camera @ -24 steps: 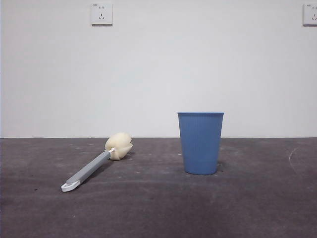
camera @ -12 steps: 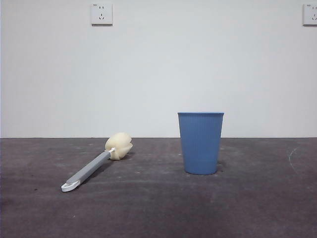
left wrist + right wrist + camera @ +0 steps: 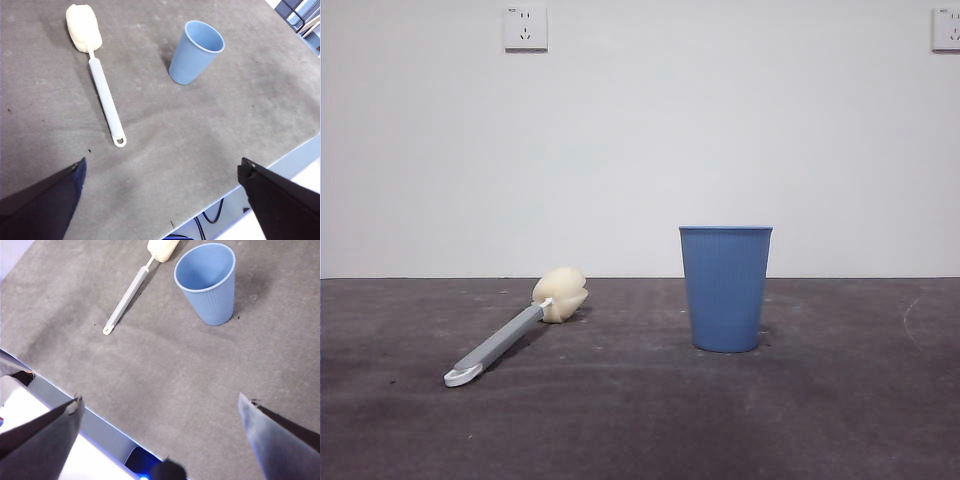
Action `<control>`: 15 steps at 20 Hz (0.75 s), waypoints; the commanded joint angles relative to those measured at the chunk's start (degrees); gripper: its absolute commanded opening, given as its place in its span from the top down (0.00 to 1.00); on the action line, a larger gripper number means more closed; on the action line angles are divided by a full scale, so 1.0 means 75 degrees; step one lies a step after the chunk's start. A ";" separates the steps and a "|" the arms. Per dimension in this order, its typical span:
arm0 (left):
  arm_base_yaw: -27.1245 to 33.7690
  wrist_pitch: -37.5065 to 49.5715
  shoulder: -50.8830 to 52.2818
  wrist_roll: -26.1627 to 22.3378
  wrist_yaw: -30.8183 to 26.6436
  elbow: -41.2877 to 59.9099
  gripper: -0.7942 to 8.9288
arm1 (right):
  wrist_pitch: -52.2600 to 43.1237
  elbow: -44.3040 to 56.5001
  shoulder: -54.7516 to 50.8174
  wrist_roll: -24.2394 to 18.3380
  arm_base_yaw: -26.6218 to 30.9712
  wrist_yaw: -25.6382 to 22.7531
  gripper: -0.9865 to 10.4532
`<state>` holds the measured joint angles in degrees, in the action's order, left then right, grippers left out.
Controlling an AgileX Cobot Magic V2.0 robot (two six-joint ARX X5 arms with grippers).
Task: Pick up the cup brush,pick up the cup,insert the brush into the cup,clean the cup,put the cup brush back,put the cup back to the fixed position on the table
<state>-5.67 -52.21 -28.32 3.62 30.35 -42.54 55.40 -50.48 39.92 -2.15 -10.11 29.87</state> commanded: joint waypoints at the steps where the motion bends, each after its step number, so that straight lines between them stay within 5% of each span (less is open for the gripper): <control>1: -0.0044 0.0294 -0.0396 -0.0073 -0.0003 -0.0009 0.28 | -0.0122 -0.0023 0.0149 0.0163 -0.0015 -0.0003 0.42; 7: -0.0816 0.1973 -0.1979 0.0163 -0.0248 -0.0038 0.28 | -0.0137 -0.0023 0.0656 0.0256 -0.0015 0.0009 0.42; 15: -0.2547 0.3267 -0.4715 0.0589 -0.2920 -0.0458 0.28 | -0.0353 -0.0023 0.0842 0.0300 -0.0015 0.0003 0.42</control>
<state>-24.34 -28.25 -62.87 7.38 9.15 -45.74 53.28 -50.48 46.15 -0.56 -10.11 29.87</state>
